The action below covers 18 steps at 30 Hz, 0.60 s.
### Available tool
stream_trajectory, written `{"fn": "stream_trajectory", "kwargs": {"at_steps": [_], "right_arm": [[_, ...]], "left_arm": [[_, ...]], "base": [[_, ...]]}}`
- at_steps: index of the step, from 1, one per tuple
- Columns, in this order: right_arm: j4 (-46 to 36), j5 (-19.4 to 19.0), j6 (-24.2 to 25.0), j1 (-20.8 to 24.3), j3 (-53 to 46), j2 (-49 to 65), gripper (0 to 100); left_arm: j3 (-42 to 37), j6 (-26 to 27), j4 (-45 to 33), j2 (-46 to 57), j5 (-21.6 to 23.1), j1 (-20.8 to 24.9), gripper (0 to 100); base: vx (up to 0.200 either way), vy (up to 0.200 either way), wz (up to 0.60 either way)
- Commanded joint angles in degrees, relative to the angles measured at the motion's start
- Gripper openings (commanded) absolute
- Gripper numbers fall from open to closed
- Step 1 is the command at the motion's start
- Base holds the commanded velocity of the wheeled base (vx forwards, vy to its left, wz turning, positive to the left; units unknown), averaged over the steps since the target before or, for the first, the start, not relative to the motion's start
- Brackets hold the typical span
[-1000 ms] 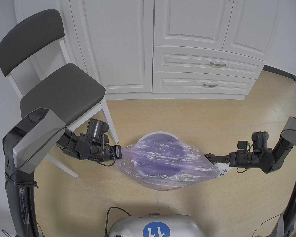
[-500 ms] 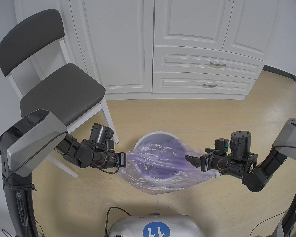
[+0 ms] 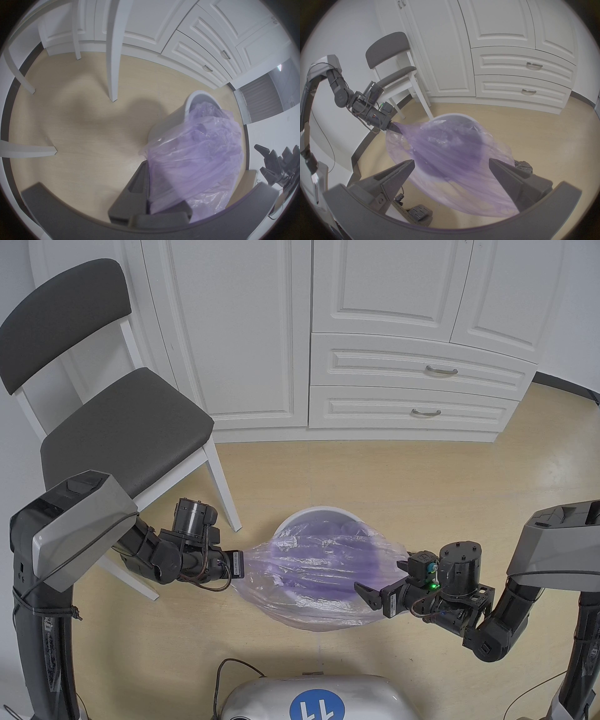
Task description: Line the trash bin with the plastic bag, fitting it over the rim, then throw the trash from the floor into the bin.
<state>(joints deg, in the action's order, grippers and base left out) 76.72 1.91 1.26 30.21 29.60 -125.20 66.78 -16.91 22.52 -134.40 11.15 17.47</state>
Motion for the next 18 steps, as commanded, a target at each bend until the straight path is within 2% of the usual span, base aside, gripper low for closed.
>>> {"fn": "stream_trajectory", "kwargs": {"at_steps": [1, 3, 4, 8, 12, 13, 18], "right_arm": [[0.5, 0.4, -0.1, 0.3, 0.1, -2.8, 100], [0.5, 0.9, -0.1, 0.3, 0.3, -3.0, 100], [0.5, 1.1, -0.1, 0.3, 0.4, -3.0, 100], [1.0, 1.1, -0.1, 0.3, 0.3, -2.6, 100], [2.2, 1.2, -0.1, 0.3, -0.1, -2.3, 100], [2.2, 1.2, -0.5, 0.3, -0.2, -2.2, 100], [1.8, 1.3, -3.6, 0.3, -0.4, -2.7, 100]], "left_arm": [[-0.1, 0.0, -0.4, -0.5, 0.2, -0.9, 0], [-0.4, 0.0, -0.2, -0.5, 0.3, -0.9, 0], [-0.9, 0.2, -0.1, -0.2, 0.3, -0.8, 100], [-1.6, 0.5, 0.0, 1.8, 0.4, -0.6, 100], [-5.1, 2.3, 0.0, 7.0, 3.3, -0.3, 100], [-7.4, 4.5, 0.0, 10.3, 5.3, 0.4, 100], [-10.8, 6.4, -0.3, 15.4, 5.2, 4.1, 100]], "base": [[0.0, 0.0, 0.0], [0.0, 0.0, 0.0], [0.0, 0.0, 0.0], [0.0, 0.0, 0.0], [0.0, 0.0, 0.0], [0.0, 0.0, 0.0], [0.0, 0.0, 0.0]]}}
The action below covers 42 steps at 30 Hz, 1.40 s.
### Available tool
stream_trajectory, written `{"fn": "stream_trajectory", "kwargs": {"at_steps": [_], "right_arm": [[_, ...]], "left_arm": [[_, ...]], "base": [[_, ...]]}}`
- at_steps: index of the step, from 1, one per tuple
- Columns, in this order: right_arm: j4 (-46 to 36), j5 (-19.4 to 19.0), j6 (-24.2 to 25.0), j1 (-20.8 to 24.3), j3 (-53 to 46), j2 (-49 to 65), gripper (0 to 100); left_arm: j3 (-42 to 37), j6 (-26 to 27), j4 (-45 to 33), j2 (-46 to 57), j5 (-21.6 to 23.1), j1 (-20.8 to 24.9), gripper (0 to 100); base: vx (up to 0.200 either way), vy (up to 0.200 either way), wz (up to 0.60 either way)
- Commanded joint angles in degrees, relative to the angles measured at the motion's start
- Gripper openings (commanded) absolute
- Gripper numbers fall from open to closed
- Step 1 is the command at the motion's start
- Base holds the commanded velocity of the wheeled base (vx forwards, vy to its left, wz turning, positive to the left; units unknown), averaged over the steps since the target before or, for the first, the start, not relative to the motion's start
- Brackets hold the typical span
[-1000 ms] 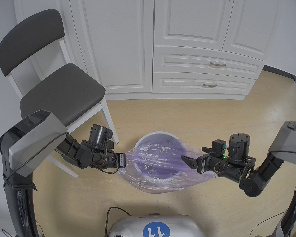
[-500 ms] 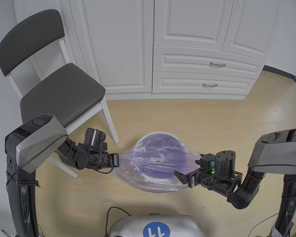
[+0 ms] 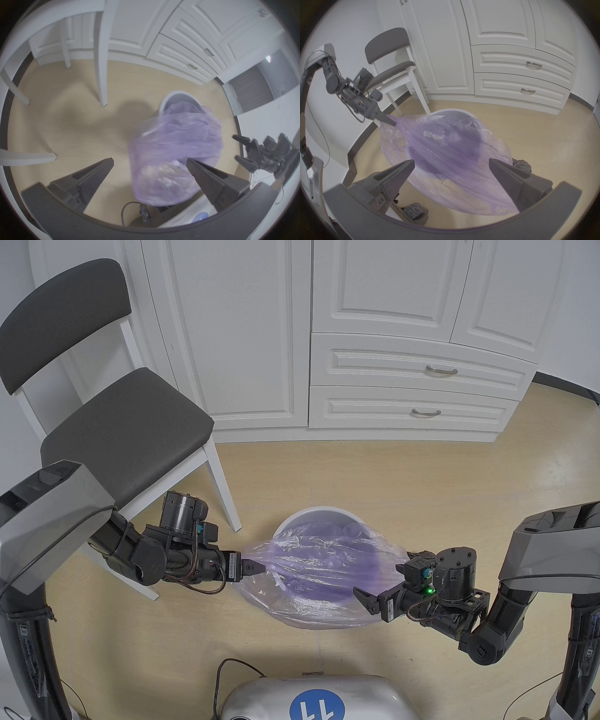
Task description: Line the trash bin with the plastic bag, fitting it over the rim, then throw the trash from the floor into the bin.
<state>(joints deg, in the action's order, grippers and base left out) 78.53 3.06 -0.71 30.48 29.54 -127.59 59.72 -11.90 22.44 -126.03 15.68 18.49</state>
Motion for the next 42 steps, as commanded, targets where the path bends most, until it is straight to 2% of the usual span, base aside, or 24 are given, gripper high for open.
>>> {"fn": "stream_trajectory", "kwargs": {"at_steps": [1, 6, 9, 11, 19, 21, 26, 28, 32, 42], "right_arm": [[0.0, 0.2, -1.8, 0.0, -0.4, -0.3, 100], [0.1, 2.4, -1.8, -0.3, 0.0, 0.1, 100], [0.0, 2.6, -1.8, -0.6, -0.1, 0.2, 100], [0.0, 2.7, -1.8, -0.7, -0.1, 0.1, 100], [0.0, 3.4, -1.8, -0.8, 0.4, -1.4, 100], [0.1, 3.6, -1.8, -0.8, 0.6, -2.1, 100], [0.3, 4.2, -1.9, -0.3, 1.3, -3.8, 100], [0.3, 4.2, -2.0, -0.2, 1.1, -3.9, 100], [0.3, 4.2, -2.9, -0.2, 1.1, -5.0, 100], [0.6, 4.5, -3.0, -1.0, 4.3, -9.6, 100]], "left_arm": [[-4.2, 1.5, -0.3, 7.7, 0.7, 3.6, 100], [-6.0, 2.7, -0.1, 10.1, -1.3, 5.1, 100], [-8.0, 7.7, 0.6, 9.4, -4.4, 6.0, 100], [-8.6, 9.0, 2.1, 9.0, -6.1, 6.6, 100], [-11.4, 9.3, 13.5, 7.3, -12.5, 9.0, 100], [-11.3, 9.3, 14.9, 6.5, -15.0, 9.6, 100], [-11.5, 10.1, 20.8, 4.3, -24.4, 11.9, 100], [-11.7, 11.3, 22.4, 4.0, -26.2, 12.4, 100], [-13.8, 14.0, 24.8, 4.2, -26.8, 12.4, 100], [-14.4, 15.8, 29.1, 2.2, -27.0, 12.4, 100]], "base": [[0.0, 0.0, 0.0], [0.0, 0.0, 0.0], [0.0, 0.0, 0.0], [0.0, 0.0, 0.0], [0.0, 0.0, 0.0], [0.0, 0.0, 0.0], [0.0, 0.0, 0.0], [0.0, 0.0, 0.0], [0.0, 0.0, 0.0], [0.0, 0.0, 0.0]]}}
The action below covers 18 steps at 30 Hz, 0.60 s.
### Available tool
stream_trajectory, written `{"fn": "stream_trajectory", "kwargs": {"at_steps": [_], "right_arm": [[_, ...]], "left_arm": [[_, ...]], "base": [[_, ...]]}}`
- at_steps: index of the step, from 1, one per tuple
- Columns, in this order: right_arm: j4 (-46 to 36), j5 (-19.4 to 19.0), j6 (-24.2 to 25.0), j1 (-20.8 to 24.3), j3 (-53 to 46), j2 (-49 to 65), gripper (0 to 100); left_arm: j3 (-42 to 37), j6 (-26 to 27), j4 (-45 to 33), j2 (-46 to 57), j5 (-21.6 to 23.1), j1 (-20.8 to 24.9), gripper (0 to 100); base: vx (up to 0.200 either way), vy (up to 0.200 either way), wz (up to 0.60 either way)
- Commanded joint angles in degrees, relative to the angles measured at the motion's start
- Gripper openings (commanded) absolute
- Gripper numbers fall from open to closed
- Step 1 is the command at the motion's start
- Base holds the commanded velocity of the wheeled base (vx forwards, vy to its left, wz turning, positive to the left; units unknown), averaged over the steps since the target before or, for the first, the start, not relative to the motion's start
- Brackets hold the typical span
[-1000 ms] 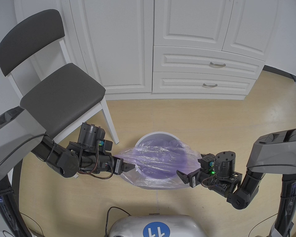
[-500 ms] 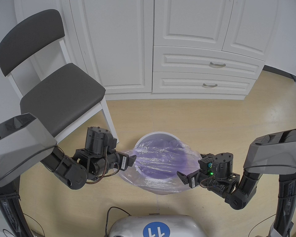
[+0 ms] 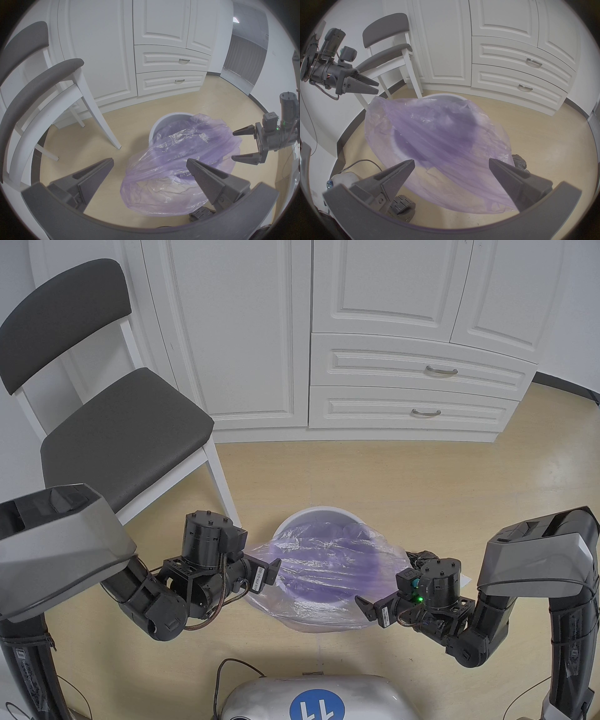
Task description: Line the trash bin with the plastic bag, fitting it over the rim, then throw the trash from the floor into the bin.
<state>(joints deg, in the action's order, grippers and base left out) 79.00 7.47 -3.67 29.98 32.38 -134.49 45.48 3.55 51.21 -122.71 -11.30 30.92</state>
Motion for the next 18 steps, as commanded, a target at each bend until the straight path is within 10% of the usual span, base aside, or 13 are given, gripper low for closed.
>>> {"fn": "stream_trajectory", "kwargs": {"at_steps": [1, 6, 7, 18], "right_arm": [[0.1, 0.1, 0.1, -0.9, 1.7, -3.1, 100], [1.4, 0.2, 0.1, -1.1, 2.4, -4.2, 100], [2.0, 0.2, 0.1, -1.2, 2.6, -4.6, 0], [3.1, 0.2, 0.4, -2.1, 3.3, -2.0, 0]], "left_arm": [[-0.1, 0.3, 0.5, -1.1, 0.0, 0.0, 100], [-0.1, 0.3, 0.7, -1.2, 0.0, 0.0, 100], [-0.1, 0.3, 0.7, -1.2, -0.1, -0.1, 100], [-0.1, 0.3, 0.7, -1.0, -0.1, -0.1, 100]], "base": [[0.0, 0.0, 0.0], [0.0, 0.0, 0.0], [0.0, 0.0, 0.0], [0.0, 0.0, 0.0]]}}
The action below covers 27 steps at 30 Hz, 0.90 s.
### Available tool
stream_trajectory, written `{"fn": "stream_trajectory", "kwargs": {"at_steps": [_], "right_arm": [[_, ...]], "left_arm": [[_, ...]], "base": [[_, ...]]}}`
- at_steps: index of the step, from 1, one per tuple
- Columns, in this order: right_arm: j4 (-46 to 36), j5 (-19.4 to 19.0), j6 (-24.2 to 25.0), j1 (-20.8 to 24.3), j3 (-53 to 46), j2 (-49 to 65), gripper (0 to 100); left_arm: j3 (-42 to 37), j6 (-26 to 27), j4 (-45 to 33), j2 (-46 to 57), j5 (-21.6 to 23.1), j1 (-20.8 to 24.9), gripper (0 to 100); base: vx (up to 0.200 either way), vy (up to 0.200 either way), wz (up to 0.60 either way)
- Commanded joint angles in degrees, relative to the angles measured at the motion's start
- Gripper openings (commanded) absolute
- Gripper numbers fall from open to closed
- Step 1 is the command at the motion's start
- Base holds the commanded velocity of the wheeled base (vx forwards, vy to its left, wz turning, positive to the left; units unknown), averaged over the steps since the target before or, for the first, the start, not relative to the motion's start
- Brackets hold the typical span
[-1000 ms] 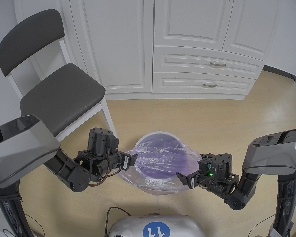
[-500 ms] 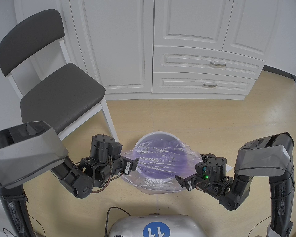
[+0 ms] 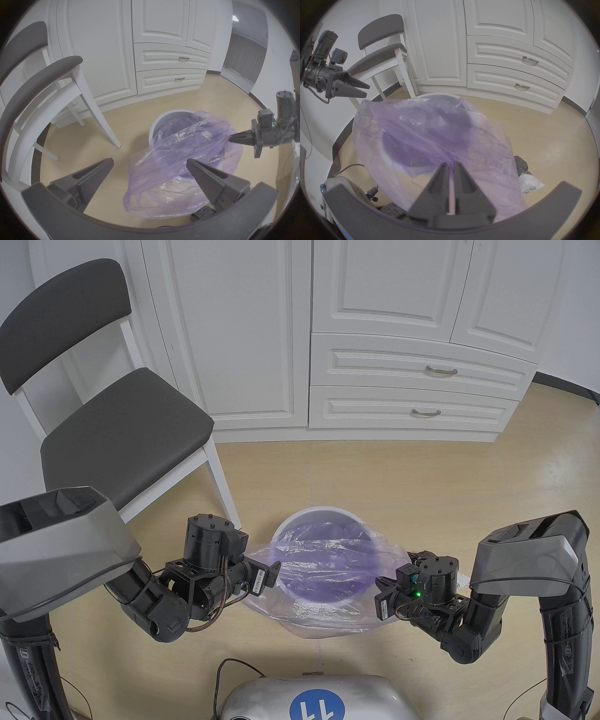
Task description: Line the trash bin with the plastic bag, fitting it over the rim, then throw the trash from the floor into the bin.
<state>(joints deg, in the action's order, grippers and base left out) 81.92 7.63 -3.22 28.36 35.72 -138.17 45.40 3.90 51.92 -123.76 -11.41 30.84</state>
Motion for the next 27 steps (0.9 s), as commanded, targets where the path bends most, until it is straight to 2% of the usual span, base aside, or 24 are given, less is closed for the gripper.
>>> {"fn": "stream_trajectory", "kwargs": {"at_steps": [1, 6, 10, 15, 20, 27], "right_arm": [[0.3, 0.0, 0.1, -0.6, 0.1, 2.2, 0], [0.2, -0.1, 0.9, -0.9, 1.0, 4.1, 0], [-1.5, 0.0, 2.6, -0.4, 9.3, 3.3, 0], [-5.1, 0.2, 8.8, 1.1, 19.9, -0.3, 0], [-5.4, 4.7, 12.8, 1.2, 30.0, -3.9, 0], [-5.4, 5.0, 16.6, 2.5, 39.8, -9.0, 0]], "left_arm": [[0.0, 0.1, 0.0, 0.1, 0.0, 0.0, 100], [0.0, 0.1, 0.0, 0.3, -0.1, 0.0, 100], [0.0, 0.1, 0.1, 0.6, -0.3, 0.0, 100], [0.0, 0.6, 1.8, 0.2, -3.8, 0.1, 100], [-1.4, 2.7, 5.7, 0.1, -4.0, 0.3, 100], [-1.8, 3.0, 6.6, -0.2, -4.1, 1.3, 100]], "base": [[0.0, 0.0, 0.0], [0.0, 0.0, 0.0], [0.0, 0.0, 0.0], [0.0, 0.0, 0.0], [0.0, 0.0, 0.0], [0.0, 0.0, 0.0]]}}
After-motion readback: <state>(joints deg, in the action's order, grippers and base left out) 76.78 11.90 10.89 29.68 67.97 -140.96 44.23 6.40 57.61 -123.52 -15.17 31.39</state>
